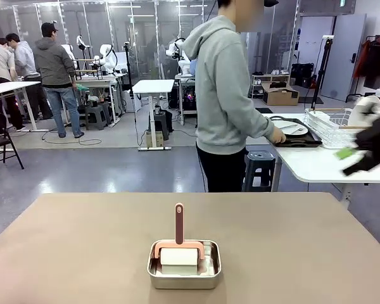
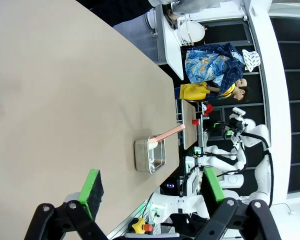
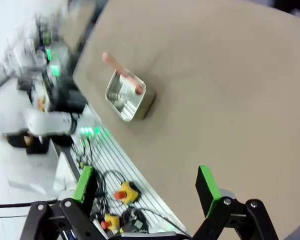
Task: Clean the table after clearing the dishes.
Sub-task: When the right (or left) Handle tray is removed, use the right hand (or left hand) to clean the right (or left) side of the table with the Lint Roller.
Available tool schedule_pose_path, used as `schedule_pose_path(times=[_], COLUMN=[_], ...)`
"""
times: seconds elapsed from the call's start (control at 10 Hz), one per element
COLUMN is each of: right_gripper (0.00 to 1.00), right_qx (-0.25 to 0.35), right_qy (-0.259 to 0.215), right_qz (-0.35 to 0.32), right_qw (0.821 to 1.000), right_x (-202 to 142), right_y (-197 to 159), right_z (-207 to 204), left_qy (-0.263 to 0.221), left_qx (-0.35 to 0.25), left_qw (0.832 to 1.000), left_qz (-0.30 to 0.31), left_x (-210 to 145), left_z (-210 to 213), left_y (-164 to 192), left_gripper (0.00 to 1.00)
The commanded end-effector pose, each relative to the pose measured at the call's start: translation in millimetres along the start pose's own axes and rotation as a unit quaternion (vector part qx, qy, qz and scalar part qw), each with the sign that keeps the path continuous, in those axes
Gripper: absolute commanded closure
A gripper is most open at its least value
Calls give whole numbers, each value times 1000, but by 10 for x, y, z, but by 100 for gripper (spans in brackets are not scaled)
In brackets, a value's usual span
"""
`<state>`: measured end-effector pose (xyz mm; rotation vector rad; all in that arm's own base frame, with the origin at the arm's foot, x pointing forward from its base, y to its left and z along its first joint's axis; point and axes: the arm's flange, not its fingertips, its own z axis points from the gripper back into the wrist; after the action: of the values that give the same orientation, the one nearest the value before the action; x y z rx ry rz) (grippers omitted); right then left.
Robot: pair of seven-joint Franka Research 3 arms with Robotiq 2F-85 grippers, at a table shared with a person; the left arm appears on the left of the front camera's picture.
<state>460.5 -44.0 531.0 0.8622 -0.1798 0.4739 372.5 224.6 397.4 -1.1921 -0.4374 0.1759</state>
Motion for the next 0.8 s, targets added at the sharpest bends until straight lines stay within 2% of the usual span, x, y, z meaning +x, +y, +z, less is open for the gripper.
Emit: schedule_pose_path(times=[0.0, 0.2, 0.3, 0.4, 0.5, 0.6, 0.7], right_gripper=[0, 0, 0, 0, 0, 0, 0], right_qx=[-16, -49, -49, -77, -89, -96, -101], right_qy=[73, 146, 162, 175, 187, 177, 186], right_qz=[65, 107, 122, 141, 159, 180, 189], right_qw=[995, 982, 978, 971, 965, 963, 959], right_x=[395, 613, 635, 644, 664, 690, 690], right_y=[201, 581, 712, 774, 793, 794, 788], right_z=[-620, -1378, -1648, -1880, -2064, -2154, -2164], left_qy=[4, 4, 4, 4, 4, 4, 4], left_qx=[-1, -1, -1, -1, -1, -1, -1], left_qw=[1000, 1000, 1000, 1000, 1000, 1000, 1000], left_qz=[0, 0, 0, 0, 0, 0, 0], left_x=[-24, -24, -24, -24, -24, -24, -24], left_z=[29, 29, 29, 29, 29, 29, 29], left_y=[-6, -6, -6, -6, -6, -6, -6], left_gripper=[0, 0, 0, 0, 0, 0, 0])
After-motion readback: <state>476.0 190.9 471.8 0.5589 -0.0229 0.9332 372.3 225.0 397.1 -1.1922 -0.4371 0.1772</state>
